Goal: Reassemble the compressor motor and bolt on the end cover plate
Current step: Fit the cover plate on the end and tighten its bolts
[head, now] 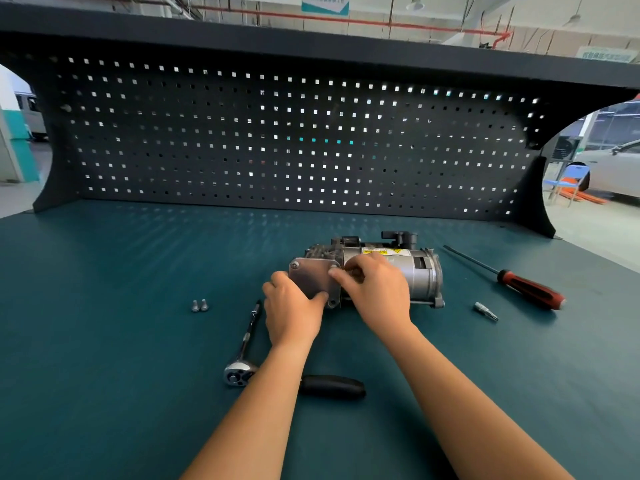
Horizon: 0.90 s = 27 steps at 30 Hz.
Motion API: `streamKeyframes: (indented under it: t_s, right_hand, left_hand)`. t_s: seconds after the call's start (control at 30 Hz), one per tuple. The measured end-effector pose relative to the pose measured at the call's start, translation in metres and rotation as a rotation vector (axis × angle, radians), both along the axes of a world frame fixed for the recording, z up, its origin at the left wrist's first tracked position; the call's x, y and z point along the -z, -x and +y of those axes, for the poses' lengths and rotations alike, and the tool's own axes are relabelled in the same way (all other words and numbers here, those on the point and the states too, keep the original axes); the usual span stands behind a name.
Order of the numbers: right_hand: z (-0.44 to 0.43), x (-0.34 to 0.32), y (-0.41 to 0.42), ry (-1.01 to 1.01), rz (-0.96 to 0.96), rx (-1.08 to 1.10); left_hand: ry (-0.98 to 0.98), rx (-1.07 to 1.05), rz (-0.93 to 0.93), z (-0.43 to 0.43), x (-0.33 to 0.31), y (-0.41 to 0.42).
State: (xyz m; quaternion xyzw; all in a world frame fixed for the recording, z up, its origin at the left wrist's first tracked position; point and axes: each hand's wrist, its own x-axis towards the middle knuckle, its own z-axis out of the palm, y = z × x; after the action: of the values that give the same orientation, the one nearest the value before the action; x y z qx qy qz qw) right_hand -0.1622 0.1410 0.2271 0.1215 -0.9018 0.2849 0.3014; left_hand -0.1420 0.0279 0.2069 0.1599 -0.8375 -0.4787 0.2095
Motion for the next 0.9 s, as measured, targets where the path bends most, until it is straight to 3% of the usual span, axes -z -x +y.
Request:
streamKeyframes:
  t_s: [0.1,0.27,0.43,0.5,0.63,0.73,0.77,0.83,0.9]
  right_hand:
    - [-0.003,0.006,-0.002,0.014,0.015,-0.016]
    - [-0.011,0.007,-0.005,0.185,-0.143,-0.028]
    - [-0.017,0.015,-0.010,-0.102,-0.074,-0.008]
    - [-0.014,0.017,-0.009,-0.125,-0.063,-0.023]
    - [-0.008,0.018,-0.011,0.024,-0.109,-0.060]
    - [-0.002,0.019,-0.015,0.165,-0.204,-0.099]
    - [0.000,0.019,-0.015,0.208,-0.239,-0.105]
    - [0.001,0.019,-0.015,0.256,-0.283,-0.104]
    - [-0.003,0.020,-0.016,0.244,-0.305,-0.113]
  left_hand:
    - [-0.005,-0.007,-0.001,0.001,-0.001,-0.001]
    - [0.000,-0.015,-0.001,0.000,0.000,0.001]
    - [0.000,-0.001,-0.011,0.000,-0.001,0.002]
    - [-0.008,0.008,-0.012,0.000,-0.001,0.003]
    - [0.005,0.020,-0.041,-0.003,-0.007,0.000]
    - [0.151,-0.040,0.107,-0.012,-0.028,-0.018]
    - [0.203,0.020,0.202,-0.017,-0.034,-0.031]
    - [0.321,0.340,0.286,-0.026,-0.039,-0.065]
    - [0.673,0.660,0.111,-0.030,-0.030,-0.097]
